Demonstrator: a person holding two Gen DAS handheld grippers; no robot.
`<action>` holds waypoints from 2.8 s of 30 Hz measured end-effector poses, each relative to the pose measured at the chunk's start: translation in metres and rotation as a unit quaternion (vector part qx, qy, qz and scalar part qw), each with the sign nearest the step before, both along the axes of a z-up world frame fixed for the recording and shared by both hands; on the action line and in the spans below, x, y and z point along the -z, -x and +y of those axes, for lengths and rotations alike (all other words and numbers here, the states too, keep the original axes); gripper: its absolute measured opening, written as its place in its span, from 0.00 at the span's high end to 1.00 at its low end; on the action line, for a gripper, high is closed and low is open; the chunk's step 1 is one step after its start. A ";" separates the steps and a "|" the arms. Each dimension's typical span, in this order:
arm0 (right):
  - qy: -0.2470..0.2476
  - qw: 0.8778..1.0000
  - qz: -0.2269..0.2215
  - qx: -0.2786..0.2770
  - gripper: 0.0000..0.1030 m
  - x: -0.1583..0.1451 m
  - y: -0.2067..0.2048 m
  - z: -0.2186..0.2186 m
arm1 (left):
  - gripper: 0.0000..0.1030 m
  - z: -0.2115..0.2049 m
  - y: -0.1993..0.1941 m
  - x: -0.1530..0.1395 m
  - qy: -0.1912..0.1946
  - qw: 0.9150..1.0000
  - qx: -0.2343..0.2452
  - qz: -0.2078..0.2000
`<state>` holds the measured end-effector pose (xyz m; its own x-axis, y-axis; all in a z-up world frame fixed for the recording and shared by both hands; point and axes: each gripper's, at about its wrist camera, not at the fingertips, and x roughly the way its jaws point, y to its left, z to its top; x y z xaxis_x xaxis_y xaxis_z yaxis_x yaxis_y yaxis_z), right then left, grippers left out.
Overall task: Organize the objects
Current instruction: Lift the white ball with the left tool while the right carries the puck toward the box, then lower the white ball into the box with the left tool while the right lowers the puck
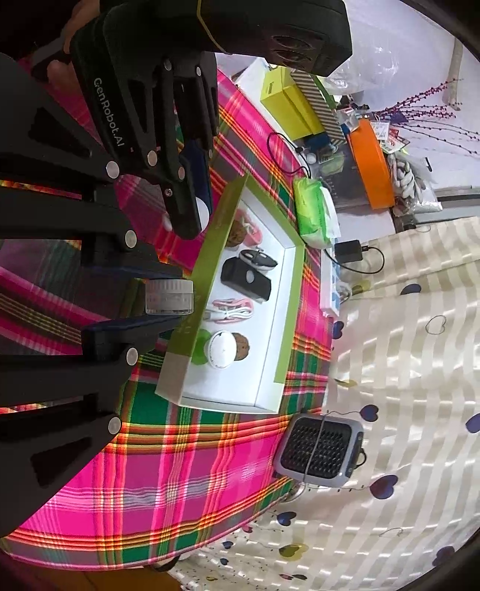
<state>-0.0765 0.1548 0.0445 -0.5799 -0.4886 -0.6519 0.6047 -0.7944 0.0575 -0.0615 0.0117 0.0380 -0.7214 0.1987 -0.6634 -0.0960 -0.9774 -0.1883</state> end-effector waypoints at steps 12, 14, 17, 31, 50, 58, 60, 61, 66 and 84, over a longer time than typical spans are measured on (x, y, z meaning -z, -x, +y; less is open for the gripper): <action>0.004 1.000 0.008 -0.006 0.81 -0.005 -0.005 -0.002 | 0.81 -0.001 -0.006 -0.006 0.002 1.000 -0.002 0.011; 0.004 1.000 0.009 -0.006 0.81 -0.005 -0.005 -0.001 | 0.81 -0.001 -0.006 -0.006 0.002 1.000 -0.002 0.011; 0.004 1.000 0.011 -0.006 0.81 -0.006 -0.004 -0.002 | 0.81 -0.001 -0.006 -0.006 0.002 1.000 -0.002 0.011; -0.001 1.000 0.014 -0.009 0.81 -0.008 0.011 -0.009 | 0.81 -0.011 0.009 -0.011 0.012 1.000 -0.005 0.009; -0.016 1.000 -0.004 -0.018 0.81 0.006 0.062 -0.035 | 0.81 -0.021 0.066 0.001 0.041 0.999 -0.016 -0.002; -0.021 0.999 -0.016 -0.026 0.81 0.017 0.073 -0.044 | 0.81 -0.027 0.078 0.011 0.040 0.999 -0.016 -0.012; -0.021 0.999 -0.020 -0.028 0.81 0.019 0.075 -0.045 | 0.81 -0.028 0.080 0.014 0.040 0.999 -0.015 -0.015; -0.022 0.999 -0.022 -0.029 0.81 0.020 0.076 -0.045 | 0.81 -0.028 0.081 0.015 0.040 0.999 -0.016 -0.017; -0.025 0.999 -0.030 -0.034 0.81 0.024 0.078 -0.046 | 0.81 -0.029 0.083 0.017 0.041 0.999 -0.015 -0.017; -0.022 0.999 -0.007 -0.029 0.67 0.011 0.064 -0.039 | 0.73 -0.034 0.070 0.005 0.024 0.999 -0.026 -0.003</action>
<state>-0.1401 0.1159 0.0333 -0.5417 -0.4922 -0.6815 0.6488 -0.7602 0.0333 -0.1310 -0.0219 0.0335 -0.7252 0.1284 -0.6764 -0.0439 -0.9891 -0.1408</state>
